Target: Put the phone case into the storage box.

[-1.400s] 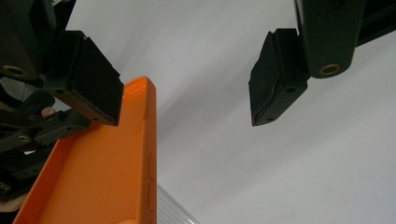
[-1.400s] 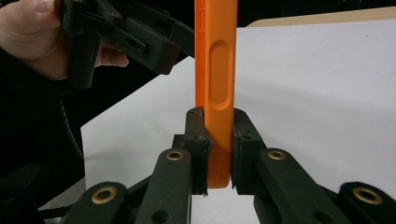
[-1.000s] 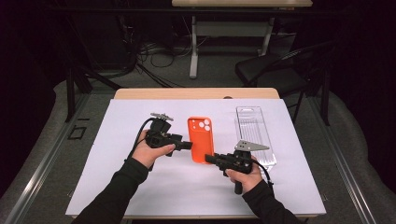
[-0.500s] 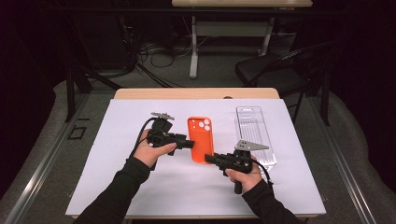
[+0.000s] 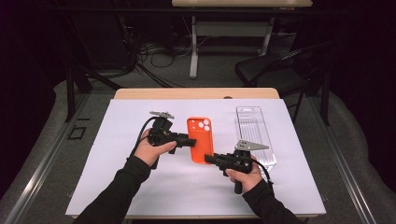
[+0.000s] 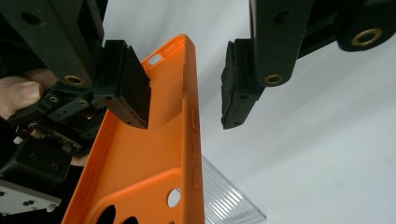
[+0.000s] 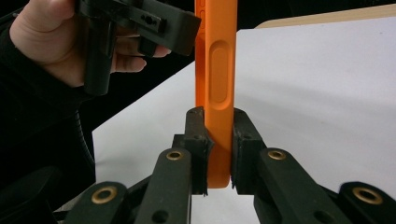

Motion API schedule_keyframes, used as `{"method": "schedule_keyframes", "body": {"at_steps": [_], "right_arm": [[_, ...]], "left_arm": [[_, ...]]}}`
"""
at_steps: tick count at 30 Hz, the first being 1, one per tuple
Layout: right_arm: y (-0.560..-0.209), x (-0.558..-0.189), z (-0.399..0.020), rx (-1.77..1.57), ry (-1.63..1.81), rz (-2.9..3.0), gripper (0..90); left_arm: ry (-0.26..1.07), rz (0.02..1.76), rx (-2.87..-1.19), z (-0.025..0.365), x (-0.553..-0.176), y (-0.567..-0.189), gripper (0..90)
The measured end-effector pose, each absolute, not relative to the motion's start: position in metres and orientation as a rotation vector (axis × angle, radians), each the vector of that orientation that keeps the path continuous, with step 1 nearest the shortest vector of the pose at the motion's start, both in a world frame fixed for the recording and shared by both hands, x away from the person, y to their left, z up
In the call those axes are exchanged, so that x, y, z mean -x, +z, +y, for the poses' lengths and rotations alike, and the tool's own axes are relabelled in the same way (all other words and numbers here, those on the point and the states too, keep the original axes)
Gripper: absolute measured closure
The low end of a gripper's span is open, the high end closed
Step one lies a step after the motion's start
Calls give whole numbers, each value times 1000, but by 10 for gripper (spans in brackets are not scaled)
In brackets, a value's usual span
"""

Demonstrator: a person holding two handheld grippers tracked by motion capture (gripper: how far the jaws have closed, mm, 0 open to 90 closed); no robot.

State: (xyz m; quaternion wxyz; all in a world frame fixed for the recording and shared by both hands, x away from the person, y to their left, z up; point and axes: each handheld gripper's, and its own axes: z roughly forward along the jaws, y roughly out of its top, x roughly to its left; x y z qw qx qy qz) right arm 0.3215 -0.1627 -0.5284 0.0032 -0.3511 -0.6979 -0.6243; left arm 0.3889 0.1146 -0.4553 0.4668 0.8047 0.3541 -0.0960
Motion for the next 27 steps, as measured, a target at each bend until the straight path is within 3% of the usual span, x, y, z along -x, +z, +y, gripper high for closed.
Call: {"method": "schedule_keyframes", "body": {"at_steps": [14, 27], "right_arm": [[-529, -321, -162, 1078, -1954, -2169, 801], [-531, -321, -160, 1068, -1933, -2198, 801]], "left_arm": [[-243, 869, -1936, 118, -390, -454, 661], [-226, 895, -1896, 128, -393, -447, 677]]}}
